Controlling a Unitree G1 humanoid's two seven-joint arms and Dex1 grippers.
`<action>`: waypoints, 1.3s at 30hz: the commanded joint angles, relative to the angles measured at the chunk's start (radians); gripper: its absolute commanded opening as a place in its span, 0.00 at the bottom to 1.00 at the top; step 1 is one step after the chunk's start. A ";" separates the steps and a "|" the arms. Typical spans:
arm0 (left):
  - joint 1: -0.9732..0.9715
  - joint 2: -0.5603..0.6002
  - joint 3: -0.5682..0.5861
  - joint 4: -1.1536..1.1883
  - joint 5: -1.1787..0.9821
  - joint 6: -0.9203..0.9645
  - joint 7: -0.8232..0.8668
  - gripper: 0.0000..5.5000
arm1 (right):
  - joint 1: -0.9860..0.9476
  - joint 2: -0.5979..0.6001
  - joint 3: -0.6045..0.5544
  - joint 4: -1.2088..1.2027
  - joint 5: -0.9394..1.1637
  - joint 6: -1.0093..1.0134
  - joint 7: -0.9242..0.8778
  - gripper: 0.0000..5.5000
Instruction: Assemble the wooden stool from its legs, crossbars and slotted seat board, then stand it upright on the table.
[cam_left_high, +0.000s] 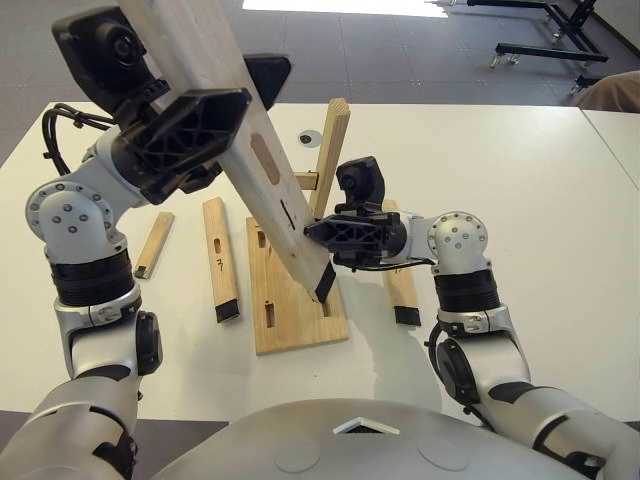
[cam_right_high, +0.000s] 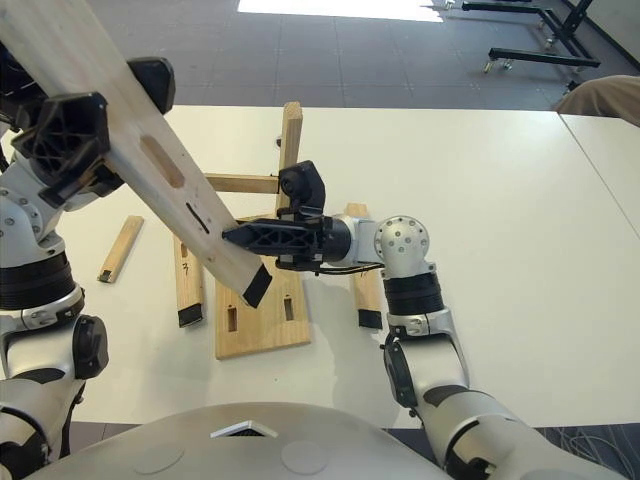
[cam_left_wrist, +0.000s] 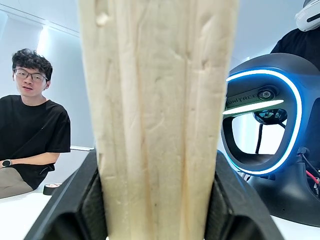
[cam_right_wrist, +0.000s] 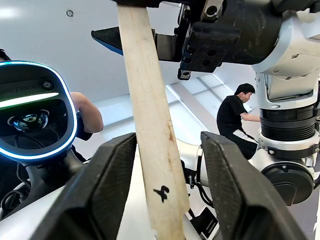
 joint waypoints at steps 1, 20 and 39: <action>0.020 0.014 0.017 -0.011 0.004 -0.001 0.010 0.37 | 0.001 -0.032 -0.059 -0.005 0.016 -0.015 -0.021 0.57; 0.295 0.226 0.098 0.106 0.624 -0.442 -0.226 0.37 | 0.043 -0.195 -0.366 -0.106 0.184 -0.159 -0.237 0.74; 0.342 -0.046 0.095 0.418 0.769 -0.848 -0.215 0.37 | -0.021 -0.266 -0.300 -0.054 0.148 -0.153 -0.203 0.74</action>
